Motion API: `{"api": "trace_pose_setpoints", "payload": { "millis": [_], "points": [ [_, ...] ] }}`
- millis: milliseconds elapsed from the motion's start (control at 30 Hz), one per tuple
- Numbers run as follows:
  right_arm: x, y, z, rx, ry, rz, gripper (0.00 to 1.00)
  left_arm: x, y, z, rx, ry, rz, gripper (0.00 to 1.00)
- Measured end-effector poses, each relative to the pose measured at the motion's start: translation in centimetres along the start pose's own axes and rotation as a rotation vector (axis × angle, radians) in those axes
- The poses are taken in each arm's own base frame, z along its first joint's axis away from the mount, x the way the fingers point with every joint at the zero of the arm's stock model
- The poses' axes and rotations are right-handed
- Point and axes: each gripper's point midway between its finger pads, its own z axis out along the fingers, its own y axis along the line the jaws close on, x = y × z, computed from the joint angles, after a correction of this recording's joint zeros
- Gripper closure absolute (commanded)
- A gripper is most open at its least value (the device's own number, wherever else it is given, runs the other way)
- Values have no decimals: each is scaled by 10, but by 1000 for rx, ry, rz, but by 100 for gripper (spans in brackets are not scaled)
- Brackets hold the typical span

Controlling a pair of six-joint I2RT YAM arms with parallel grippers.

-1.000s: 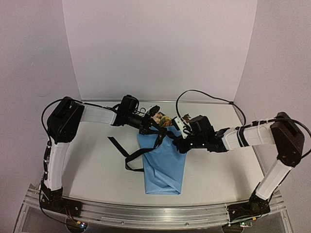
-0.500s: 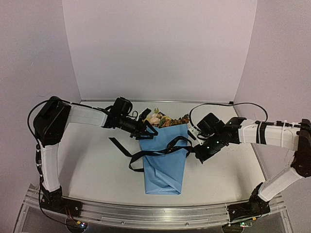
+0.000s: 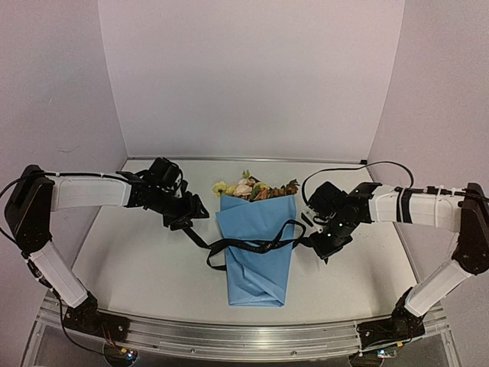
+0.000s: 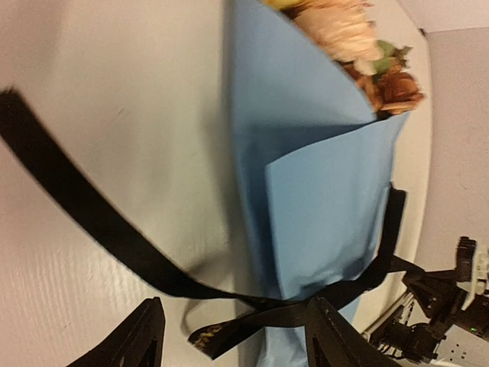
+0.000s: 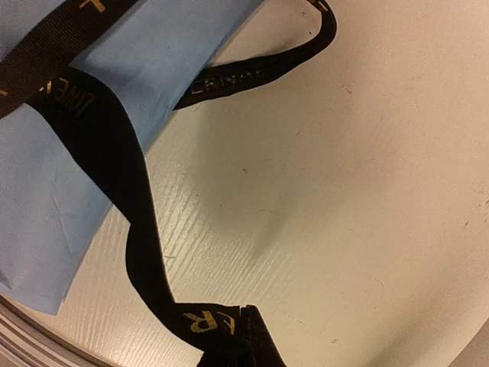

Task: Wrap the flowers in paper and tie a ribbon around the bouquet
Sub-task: Cross the ribbon over the folded bouquet.

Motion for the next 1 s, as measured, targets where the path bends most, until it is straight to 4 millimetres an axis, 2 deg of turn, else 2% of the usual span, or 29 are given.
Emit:
{"api": "trace_pose_setpoints", "payload": {
  "millis": [133,333,433,600,733,900,1000],
  "points": [
    [0,4,3,-21,10,18,100,27,32,9,-88,67,-161,35],
    [-1,12,6,-63,17,45,100,56,50,21,-110,109,-413,32],
    [-4,16,6,-82,6,60,100,62,49,31,-100,100,-535,31],
    [-10,20,5,-108,-15,81,100,72,43,48,-70,69,-720,35],
    [-15,22,5,-114,-34,89,100,75,28,59,-25,51,-813,38],
    [-18,22,4,-119,-52,95,100,69,24,66,0,10,-893,46],
    [-19,22,3,-122,-60,98,100,64,23,69,9,-9,-914,47]
  ]
}}
